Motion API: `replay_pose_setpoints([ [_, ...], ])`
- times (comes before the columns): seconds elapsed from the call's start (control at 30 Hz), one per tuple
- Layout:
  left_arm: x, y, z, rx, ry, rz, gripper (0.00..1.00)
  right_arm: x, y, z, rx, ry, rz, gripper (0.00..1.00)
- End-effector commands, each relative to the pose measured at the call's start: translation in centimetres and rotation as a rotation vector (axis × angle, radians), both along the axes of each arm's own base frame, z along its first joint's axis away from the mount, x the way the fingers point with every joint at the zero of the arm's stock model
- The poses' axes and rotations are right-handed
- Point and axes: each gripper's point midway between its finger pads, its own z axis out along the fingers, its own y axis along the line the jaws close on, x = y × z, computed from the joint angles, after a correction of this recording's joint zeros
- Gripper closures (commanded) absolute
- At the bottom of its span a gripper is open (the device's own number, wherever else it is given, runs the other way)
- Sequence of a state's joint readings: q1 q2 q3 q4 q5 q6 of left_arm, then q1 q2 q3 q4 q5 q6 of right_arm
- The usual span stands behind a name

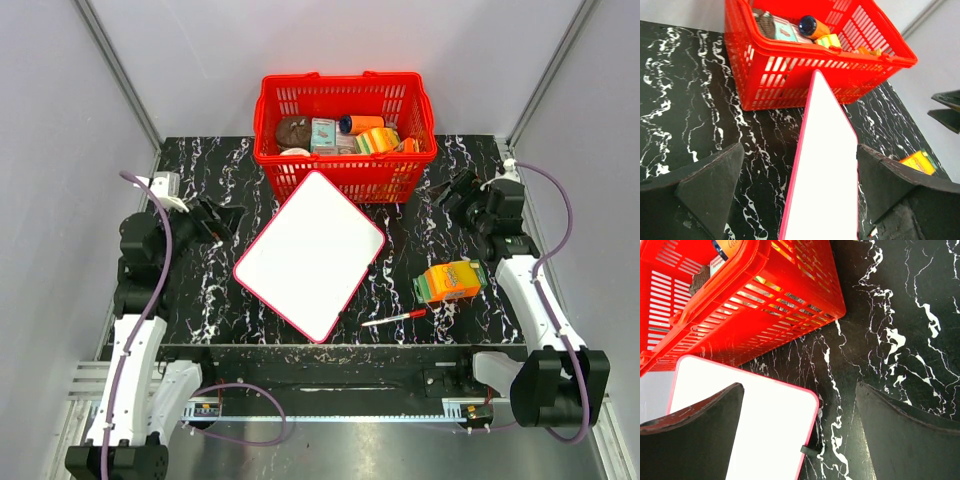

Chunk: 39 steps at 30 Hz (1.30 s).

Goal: Write a sentence on the whiteboard
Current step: Pick up the whiteboard marker at the center of the board.

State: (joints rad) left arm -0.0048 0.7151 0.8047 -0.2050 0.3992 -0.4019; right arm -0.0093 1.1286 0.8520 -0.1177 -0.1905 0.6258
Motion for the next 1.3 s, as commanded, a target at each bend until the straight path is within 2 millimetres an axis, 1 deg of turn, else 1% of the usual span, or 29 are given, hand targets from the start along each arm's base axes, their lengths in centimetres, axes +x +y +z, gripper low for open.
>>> replay_pose_setpoints([
  [0.0, -0.8, -3.3, 2.2, 0.031, -0.086, -0.191, 0.01, -1.2, 1.0, -0.3, 0.004, 0.023, 0.07, 0.0],
  [0.03, -1.0, -4.1, 2.9, 0.042, -0.097, -0.226, 0.01, -1.4, 1.3, -0.7, 0.009, 0.033, 0.081, 0.0],
  [0.07, -1.4, -5.6, 2.4, 0.077, -0.08, -0.273, 0.01, -1.6, 1.5, -1.1, 0.013, 0.046, 0.091, 0.01],
  [0.13, -0.9, -7.3, 1.2, 0.13, -0.029, -0.305, 0.01, -2.0, 1.6, -2.2, 0.018, 0.078, 0.1, 0.0],
  [0.17, -1.4, -9.1, 1.3, 0.187, -0.027, -0.335, 0.01, -2.2, 1.7, -2.5, 0.018, 0.084, 0.103, 0.01],
  [0.2, -0.9, -10.5, -0.1, 0.227, 0.016, -0.363, 0.01, -2.3, 1.6, -2.9, 0.017, 0.092, 0.104, 0.0],
  [0.23, -1.0, -11.7, -0.6, 0.256, 0.031, -0.388, 0.01, -2.5, 1.6, -3.2, 0.015, 0.102, 0.105, 0.0],
  [0.27, -1.8, -13.9, -0.6, 0.299, 0.025, -0.448, 0.01, -2.6, 1.5, -3.6, 0.009, 0.113, 0.103, 0.0],
  [0.3, -1.5, -15.7, -2.4, 0.339, 0.074, -0.49, 0.01, -2.7, 1.6, -3.8, 0.009, 0.125, 0.105, 0.0],
  [0.33, -1.7, -17.1, -3.2, 0.367, 0.085, -0.523, 0.01, -2.8, 1.6, -4.0, 0.005, 0.13, 0.107, 0.0],
  [0.37, -2.9, -19.7, -3.2, 0.417, 0.054, -0.593, 0.01, -3.0, 1.5, -4.3, 0.006, 0.14, 0.104, 0.0],
  [0.4, -2.8, -21.5, -5.6, 0.474, 0.093, -0.625, 0.01, -3.1, 1.5, -4.5, 0.005, 0.147, 0.106, 0.0],
  [0.43, -3.4, -22.9, -6.4, 0.511, 0.092, -0.658, 0.01, -3.2, 1.4, -4.9, 0.002, 0.156, 0.103, 0.0],
  [0.47, -5.1, -25.3, -7.0, 0.555, 0.066, -0.741, 0.01, -3.3, 1.4, -5.2, 0.001, 0.161, 0.1, 0.0],
  [0.5, -5.1, -27.2, -8.8, 0.593, 0.093, -0.775, 0.01, -3.3, 1.3, -5.5, -0.002, 0.17, 0.097, 0.0],
  [0.53, -5.6, -28.6, -9.4, 0.624, 0.083, -0.813, 0.01, -3.5, 1.3, -5.9, 0.0, 0.182, 0.096, 0.01],
  [0.57, -7.3, -30.3, -10.5, 0.659, 0.076, -0.89, 0.01, -3.6, 1.4, -6.1, 0.003, 0.19, 0.101, 0.0],
  [0.6, -7.7, -31.9, -12.2, 0.691, 0.094, -0.926, 0.01, -3.7, 1.5, -6.5, 0.007, 0.201, 0.103, 0.0],
  [0.63, -8.4, -32.7, -13.2, 0.715, 0.098, -0.958, 0.01, -3.7, 1.5, -6.6, 0.007, 0.205, 0.105, 0.0],
  [0.67, -9.8, -34.0, -15.0, 0.752, 0.102, -1.01, 0.01, -3.9, 1.5, -6.7, 0.005, 0.208, 0.105, 0.0],
  [0.73, -11.1, -35.4, -16.1, 0.756, 0.084, -1.072, 0.04, -4.0, 1.4, -6.7, -0.001, 0.206, 0.104, 0.0],
  [0.77, -12.2, -36.2, -17.3, 0.764, 0.093, -1.109, 0.05, -4.0, 1.3, -6.8, -0.008, 0.206, 0.1, 0.0],
  [0.83, -13.1, -37.0, -18.3, 0.766, 0.096, -1.135, 0.11, -4.0, 1.2, -6.7, -0.016, 0.204, 0.098, 0.0],
  [0.9, -13.4, -37.3, -20.2, 0.794, 0.118, -1.133, 0.19, -4.0, 1.1, -6.7, -0.02, 0.207, 0.094, 0.0],
  [0.93, -13.8, -37.6, -20.8, 0.809, 0.113, -1.134, 0.2, -3.9, 1.0, -6.8, -0.019, 0.206, 0.094, 0.0],
  [0.97, -14.0, -37.6, -21.9, 0.83, 0.129, -1.137, 0.21, -3.9, 1.0, -6.8, -0.02, 0.208, 0.092, 0.0],
  [1.03, -14.5, -37.9, -22.9, 0.847, 0.132, -1.143, 0.23, -3.9, 1.0, -7.0, -0.023, 0.214, 0.092, 0.0],
  [1.07, -14.6, -37.8, -23.8, 0.86, 0.146, -1.146, 0.24, -3.9, 1.0, -7.2, -0.022, 0.219, 0.091, 0.0],
  [1.27, -14.5, -37.0, -26.5, 0.896, 0.184, -1.124, 0.35, -3.9, 1.0, -7.2, -0.027, 0.22, 0.096, 0.0],
])
